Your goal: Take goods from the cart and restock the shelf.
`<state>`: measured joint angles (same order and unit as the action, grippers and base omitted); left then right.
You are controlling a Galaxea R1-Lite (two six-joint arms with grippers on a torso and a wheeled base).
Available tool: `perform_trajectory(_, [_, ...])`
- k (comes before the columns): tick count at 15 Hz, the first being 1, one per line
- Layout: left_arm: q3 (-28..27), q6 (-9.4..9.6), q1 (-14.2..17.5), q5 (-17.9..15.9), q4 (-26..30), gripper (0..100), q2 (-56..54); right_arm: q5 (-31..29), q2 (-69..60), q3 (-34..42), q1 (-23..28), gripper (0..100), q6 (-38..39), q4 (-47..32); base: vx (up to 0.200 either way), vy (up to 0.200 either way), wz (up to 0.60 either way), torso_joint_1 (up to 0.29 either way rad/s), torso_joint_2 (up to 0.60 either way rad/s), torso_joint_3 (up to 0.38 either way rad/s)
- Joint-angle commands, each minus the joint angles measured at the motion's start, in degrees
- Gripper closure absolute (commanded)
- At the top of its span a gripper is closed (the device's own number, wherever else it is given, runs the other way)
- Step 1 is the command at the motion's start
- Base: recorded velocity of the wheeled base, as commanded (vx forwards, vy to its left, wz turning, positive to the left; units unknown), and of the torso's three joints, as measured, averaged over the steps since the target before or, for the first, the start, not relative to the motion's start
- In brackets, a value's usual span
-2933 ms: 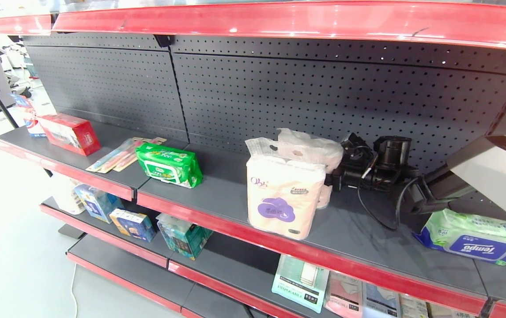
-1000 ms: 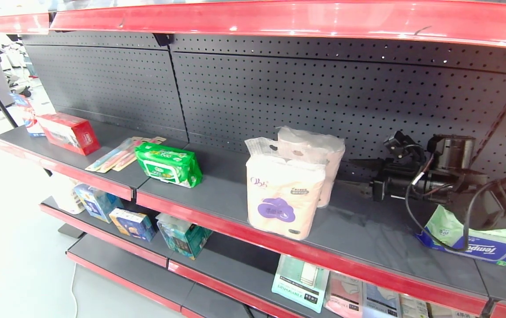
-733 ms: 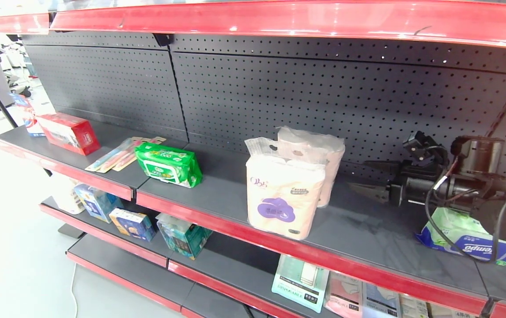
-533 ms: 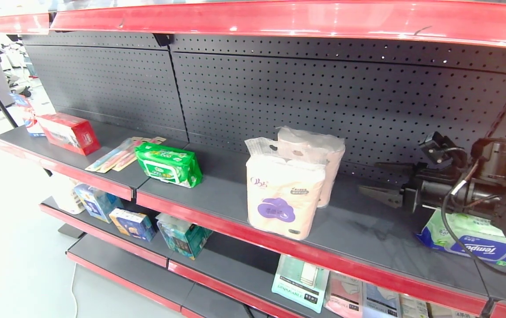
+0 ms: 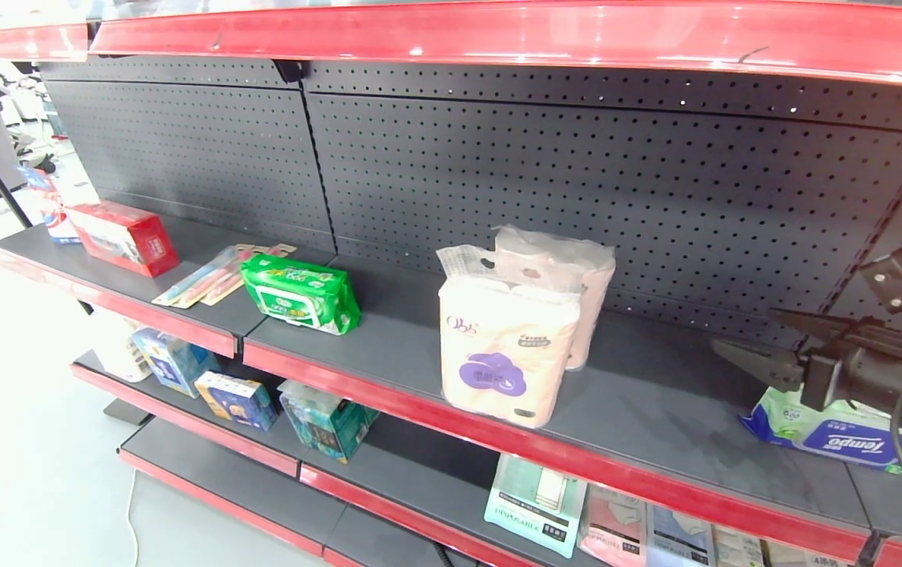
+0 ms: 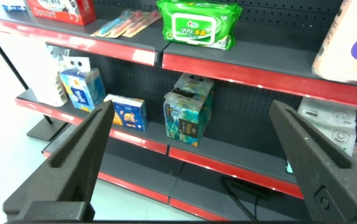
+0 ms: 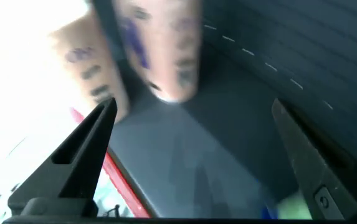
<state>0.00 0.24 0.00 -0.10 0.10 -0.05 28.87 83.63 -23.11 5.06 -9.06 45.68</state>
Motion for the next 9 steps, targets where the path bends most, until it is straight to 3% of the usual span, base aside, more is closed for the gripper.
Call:
perform_trajectory(1, [0.0, 0.02, 0.0, 0.0, 0.0, 0, 0.0, -10.6, -17.2, 7.9, 0.9, 0, 2.6, -6.6, 0.000, 0.000, 0.00, 0.000, 0.00, 0.000])
perform_trajectory(3, [0.0, 0.02, 0.0, 0.0, 0.0, 0, 0.0, -16.6, -27.5, 9.0, 6.5, 0, 2.6, -16.8, 0.000, 0.000, 0.00, 0.000, 0.00, 0.000])
perform_trajectory(5, [0.0, 0.02, 0.0, 0.0, 0.0, 0, 0.0, -23.9, -38.1, 13.3, 7.8, 0, 3.1, -23.3, 0.000, 0.000, 0.00, 0.000, 0.00, 0.000])
perform_trajectory(7, [0.0, 0.02, 0.0, 0.0, 0.0, 0, 0.0, -30.7, -44.2, 15.6, 4.5, 0, 2.9, -24.4, 0.000, 0.000, 0.00, 0.000, 0.00, 0.000])
perform_trajectory(9, [0.0, 0.02, 0.0, 0.0, 0.0, 0, 0.0, -42.3, -50.7, 19.7, -3.3, 0, 2.6, -24.7, 0.000, 0.000, 0.00, 0.000, 0.00, 0.000])
